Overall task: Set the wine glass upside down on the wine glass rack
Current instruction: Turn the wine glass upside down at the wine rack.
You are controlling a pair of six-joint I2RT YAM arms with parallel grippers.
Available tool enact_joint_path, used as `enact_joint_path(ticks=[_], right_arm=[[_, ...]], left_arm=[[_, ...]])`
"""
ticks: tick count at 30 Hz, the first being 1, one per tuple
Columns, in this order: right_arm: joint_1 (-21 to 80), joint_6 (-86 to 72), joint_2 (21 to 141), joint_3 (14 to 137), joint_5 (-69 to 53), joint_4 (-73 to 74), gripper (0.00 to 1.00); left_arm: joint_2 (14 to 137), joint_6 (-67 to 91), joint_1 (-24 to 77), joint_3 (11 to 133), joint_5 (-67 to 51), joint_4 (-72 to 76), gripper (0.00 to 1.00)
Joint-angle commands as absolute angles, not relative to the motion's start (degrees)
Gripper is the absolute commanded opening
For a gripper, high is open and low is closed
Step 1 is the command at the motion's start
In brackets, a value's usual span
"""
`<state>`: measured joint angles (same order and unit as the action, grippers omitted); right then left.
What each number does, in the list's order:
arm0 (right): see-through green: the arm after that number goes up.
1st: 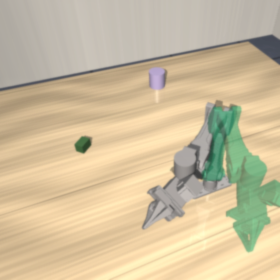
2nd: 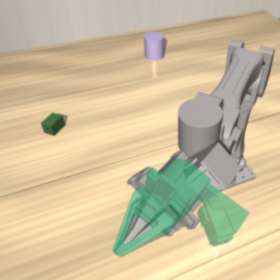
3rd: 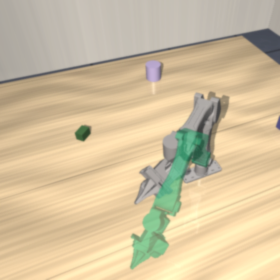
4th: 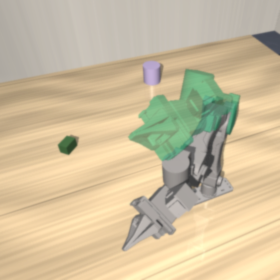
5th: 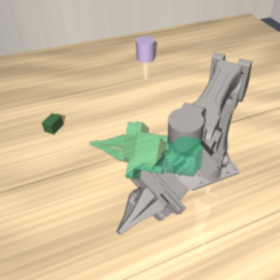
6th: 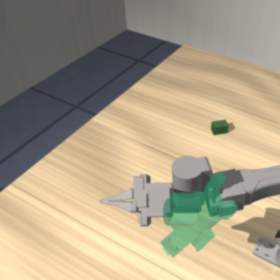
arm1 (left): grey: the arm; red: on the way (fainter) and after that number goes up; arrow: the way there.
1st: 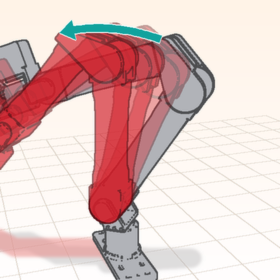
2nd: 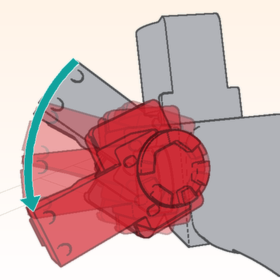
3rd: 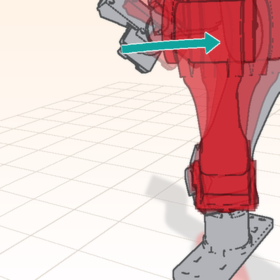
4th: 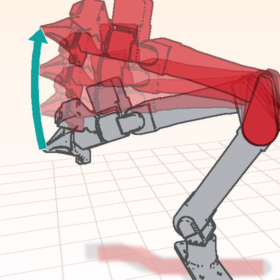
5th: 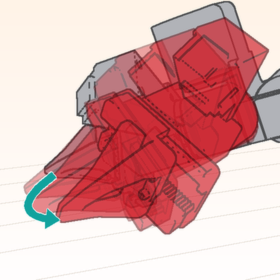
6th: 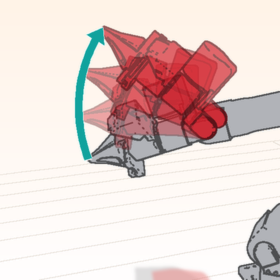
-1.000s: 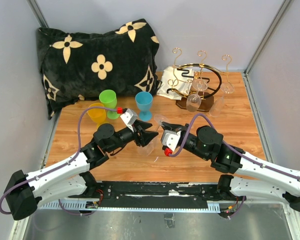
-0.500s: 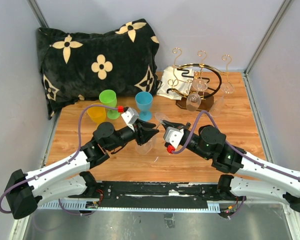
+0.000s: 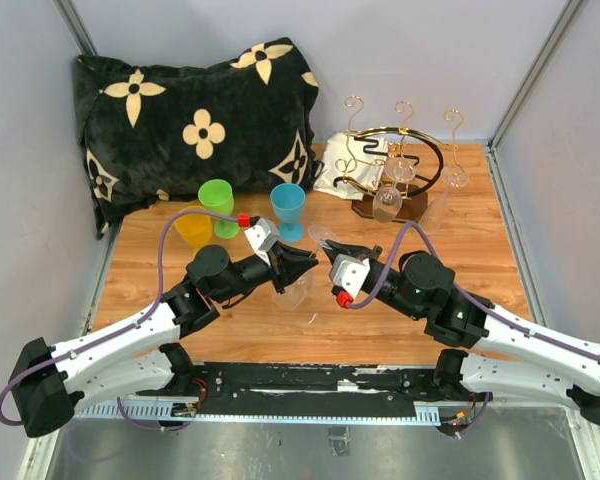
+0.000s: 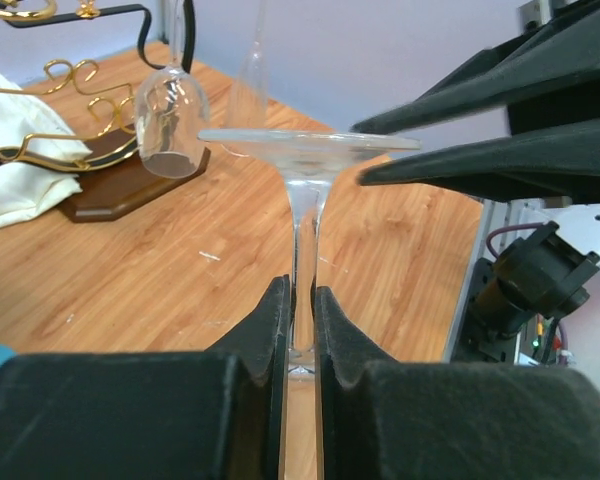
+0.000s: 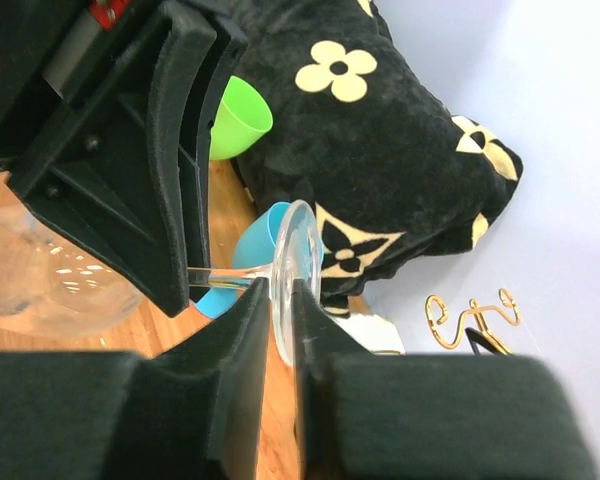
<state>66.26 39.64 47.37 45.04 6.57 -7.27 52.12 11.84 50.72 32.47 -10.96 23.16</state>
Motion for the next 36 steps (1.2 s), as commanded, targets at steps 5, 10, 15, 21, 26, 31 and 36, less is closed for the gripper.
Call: enact_joint_path(ticks=[5, 10, 15, 21, 26, 31, 36], right_arm=[[65.8, 41.2, 42.3, 45.2, 5.3, -8.5, 0.47], [65.8, 42.4, 37.9, 44.2, 5.3, -1.2, 0.62], [65.8, 37.5, 30.7, 40.1, 7.1, 4.5, 0.68], [65.8, 25.4, 23.4, 35.8, 10.8, 7.4, 0.87], [65.8, 16.9, 18.6, 32.8, 11.6, 7.9, 0.95], [65.8, 15.3, 17.1, 31.7, 12.6, 9.2, 0.96], [65.8, 15.2, 18.0, 33.0, 12.1, 11.4, 0.96]], left_arm=[[50.0, 11.8, 50.4, 30.2, -6.6, 27.7, 0.01], [50.3, 11.7, 50.4, 30.6, -4.6, 27.1, 0.00], [53.1, 13.1, 50.4, 30.9, -3.0, 31.6, 0.00], [60.9, 13.4, 50.4, 35.4, -3.9, 34.5, 0.01], [64.5, 10.3, 50.4, 36.4, -5.8, 39.5, 0.00], [67.5, 5.3, 50.3, 36.6, -3.3, 46.5, 0.00], [71.9, 2.3, 48.4, 36.7, -4.3, 58.5, 0.00]])
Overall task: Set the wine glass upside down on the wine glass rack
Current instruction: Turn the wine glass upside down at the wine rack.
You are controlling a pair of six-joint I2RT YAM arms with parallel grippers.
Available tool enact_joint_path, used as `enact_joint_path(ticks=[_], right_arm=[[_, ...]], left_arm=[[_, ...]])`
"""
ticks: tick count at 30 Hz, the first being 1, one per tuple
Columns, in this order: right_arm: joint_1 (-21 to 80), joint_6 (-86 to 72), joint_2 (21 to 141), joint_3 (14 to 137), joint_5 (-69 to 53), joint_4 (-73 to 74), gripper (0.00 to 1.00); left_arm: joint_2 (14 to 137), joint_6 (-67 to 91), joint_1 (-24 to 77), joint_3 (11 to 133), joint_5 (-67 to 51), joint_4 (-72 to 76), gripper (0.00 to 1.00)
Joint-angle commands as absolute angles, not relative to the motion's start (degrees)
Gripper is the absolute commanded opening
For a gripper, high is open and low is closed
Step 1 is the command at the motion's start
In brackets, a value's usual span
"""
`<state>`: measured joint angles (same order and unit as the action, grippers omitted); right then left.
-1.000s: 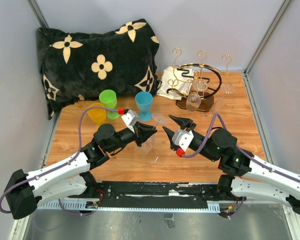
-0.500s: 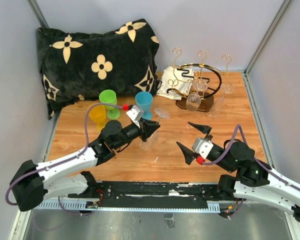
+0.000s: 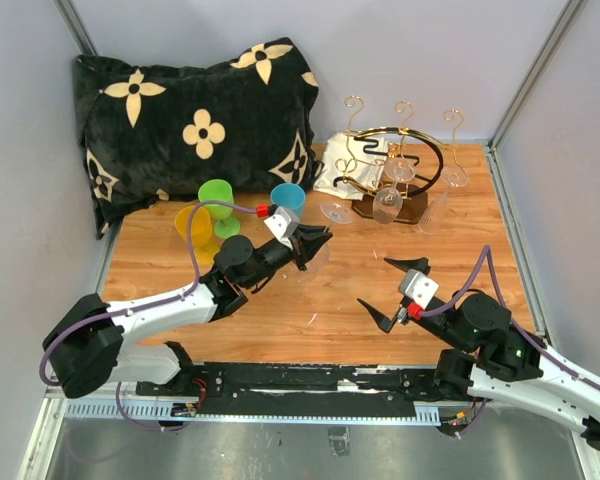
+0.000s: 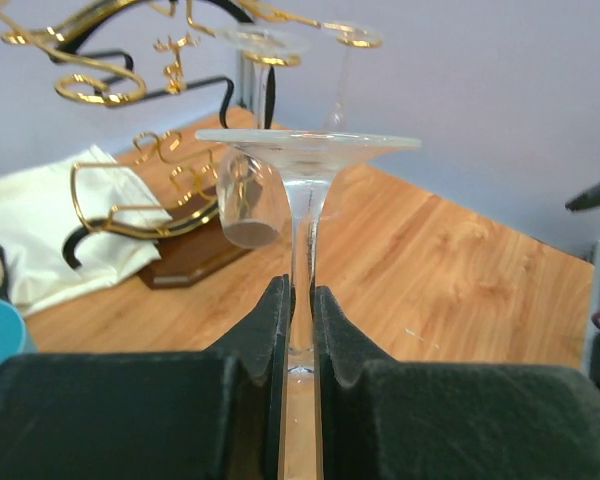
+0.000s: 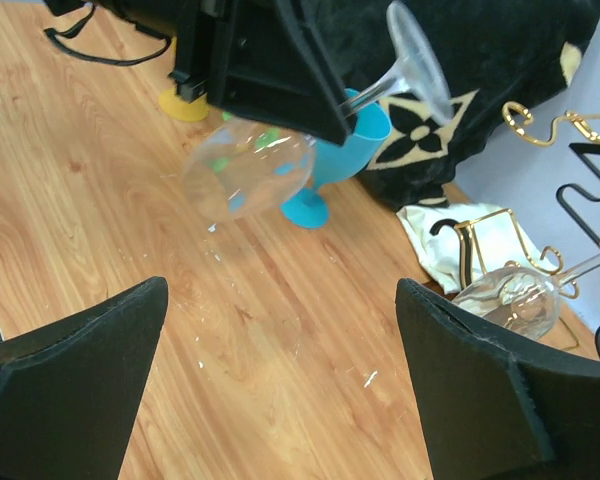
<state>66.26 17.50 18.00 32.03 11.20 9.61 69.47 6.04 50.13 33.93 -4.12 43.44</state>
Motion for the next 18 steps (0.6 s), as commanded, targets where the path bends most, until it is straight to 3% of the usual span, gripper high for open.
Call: enact_joint_path(ticks=[1, 8, 18], right_arm=[[65.8, 15.1, 18.1, 33.0, 12.1, 11.4, 0.96], [65.8, 14.5, 18.1, 32.7, 12.2, 11.4, 0.97], [65.8, 14.4, 18.9, 32.3, 13.3, 10.8, 0.97]], left_arm=[[72.8, 2.4, 47.6, 36.7, -5.7, 60.9, 0.00], [81.4, 4.3, 43.6, 36.6, -10.4, 79.3, 0.00], [89.2, 7.8, 41.0, 41.6, -11.0, 83.7, 0.00]])
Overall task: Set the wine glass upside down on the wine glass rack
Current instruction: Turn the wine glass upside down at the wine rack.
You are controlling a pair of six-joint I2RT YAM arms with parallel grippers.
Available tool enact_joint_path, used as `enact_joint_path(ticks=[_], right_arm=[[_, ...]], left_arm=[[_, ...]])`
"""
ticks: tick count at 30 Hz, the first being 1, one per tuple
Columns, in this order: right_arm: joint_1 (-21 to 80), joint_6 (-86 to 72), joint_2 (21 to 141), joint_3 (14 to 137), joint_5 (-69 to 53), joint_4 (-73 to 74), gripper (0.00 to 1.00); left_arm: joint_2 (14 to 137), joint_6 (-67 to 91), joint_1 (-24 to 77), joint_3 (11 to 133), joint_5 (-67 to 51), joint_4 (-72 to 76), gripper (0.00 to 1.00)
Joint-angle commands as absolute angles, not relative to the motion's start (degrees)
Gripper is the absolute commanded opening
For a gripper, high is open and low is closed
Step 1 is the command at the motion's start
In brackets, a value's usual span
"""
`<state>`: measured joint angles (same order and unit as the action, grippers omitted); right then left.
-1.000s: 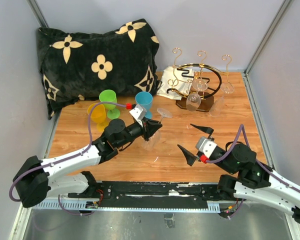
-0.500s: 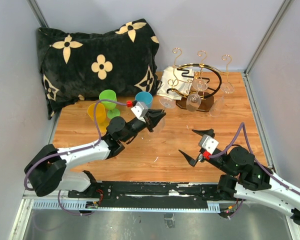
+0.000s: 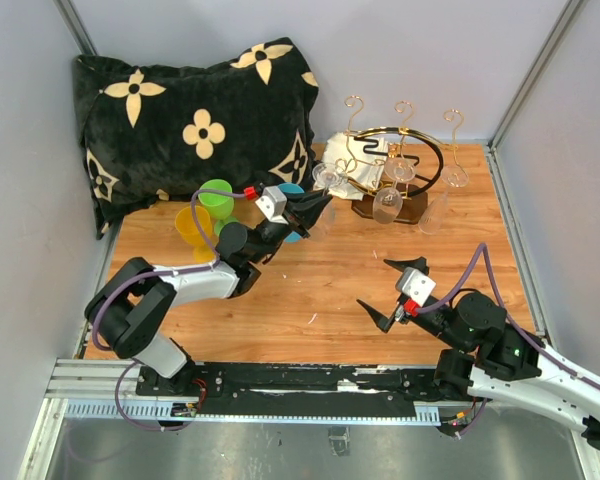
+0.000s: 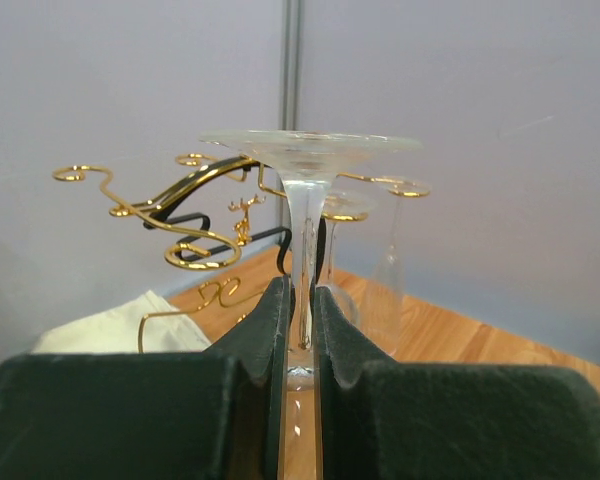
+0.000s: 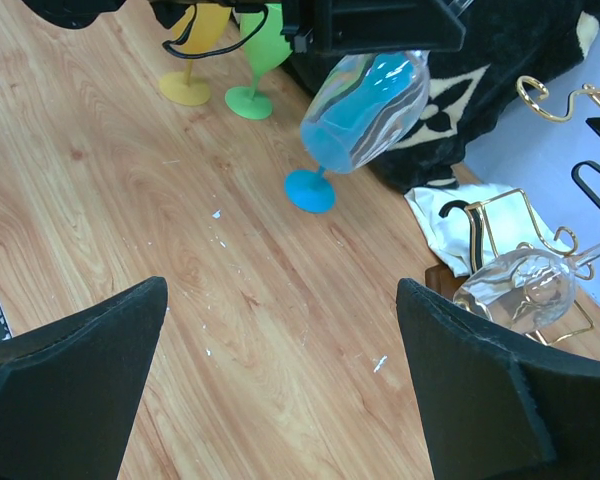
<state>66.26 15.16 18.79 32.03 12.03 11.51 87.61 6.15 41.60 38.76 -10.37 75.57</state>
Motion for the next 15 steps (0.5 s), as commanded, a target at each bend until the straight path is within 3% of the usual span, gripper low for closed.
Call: enact_joint_path(ticks=[1, 15], right_arm=[[65.8, 14.4, 19.1, 32.3, 13.4, 10.7, 0.97], [65.8, 14.0, 19.2, 32.3, 14.6, 10.9, 0.97]], left_arm=[[90.0, 8.0, 41.0, 41.9, -10.9, 84.1, 0.01], [99.3, 11.5, 38.7, 44.4, -9.5, 91.8, 0.00]])
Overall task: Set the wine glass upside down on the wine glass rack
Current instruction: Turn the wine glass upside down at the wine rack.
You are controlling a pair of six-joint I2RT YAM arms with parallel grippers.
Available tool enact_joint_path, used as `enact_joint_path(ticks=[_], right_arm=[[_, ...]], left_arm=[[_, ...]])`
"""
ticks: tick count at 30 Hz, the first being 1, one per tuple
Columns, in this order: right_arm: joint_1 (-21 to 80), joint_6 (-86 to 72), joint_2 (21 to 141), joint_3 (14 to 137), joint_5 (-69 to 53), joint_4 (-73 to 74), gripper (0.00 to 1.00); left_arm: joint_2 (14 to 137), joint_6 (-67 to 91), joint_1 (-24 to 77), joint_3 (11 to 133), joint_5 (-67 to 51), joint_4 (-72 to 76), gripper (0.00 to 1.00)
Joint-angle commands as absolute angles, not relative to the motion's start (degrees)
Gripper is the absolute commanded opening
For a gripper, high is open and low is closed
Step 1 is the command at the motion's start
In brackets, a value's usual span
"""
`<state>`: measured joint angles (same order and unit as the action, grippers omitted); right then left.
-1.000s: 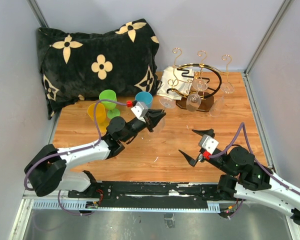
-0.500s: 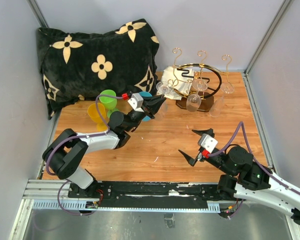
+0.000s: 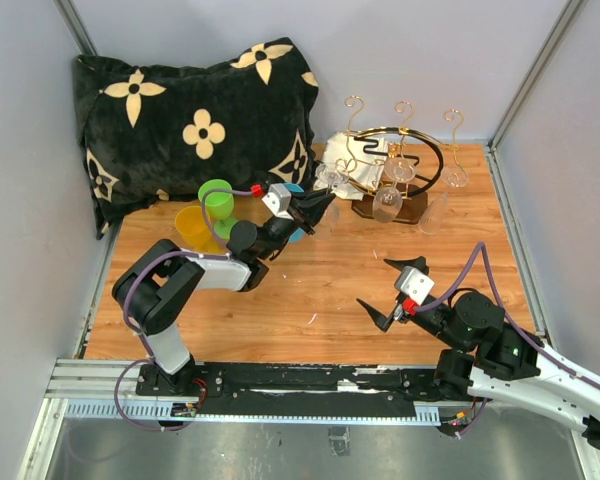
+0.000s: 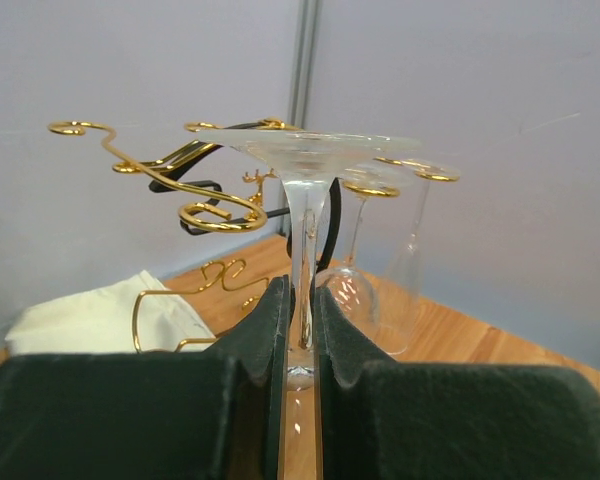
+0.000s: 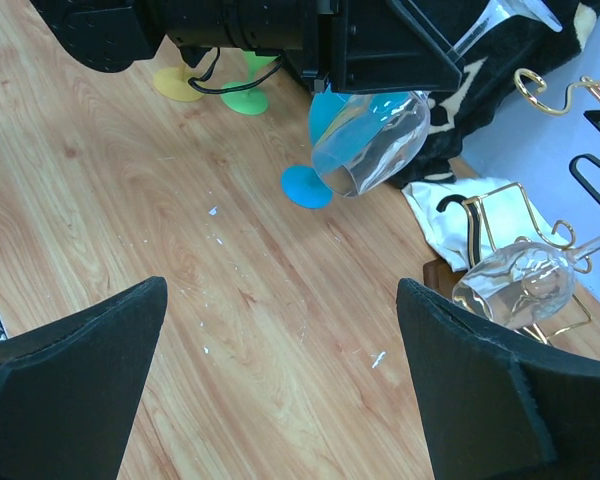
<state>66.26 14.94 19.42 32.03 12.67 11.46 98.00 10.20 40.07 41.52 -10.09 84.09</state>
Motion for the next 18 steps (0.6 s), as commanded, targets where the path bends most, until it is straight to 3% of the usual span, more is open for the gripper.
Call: enact_joint_path(ticks=[1, 18], right_arm=[[65.8, 14.1, 19.2, 32.3, 14.5, 10.9, 0.98], [65.8, 14.6, 19.3, 32.3, 15.1, 11.4, 0.98]], left_arm=[[99.8, 11.5, 38.4, 44.9, -9.7, 91.8, 0.00], [106.6, 10.9, 36.8, 51.3, -11.2, 91.0, 0.00]])
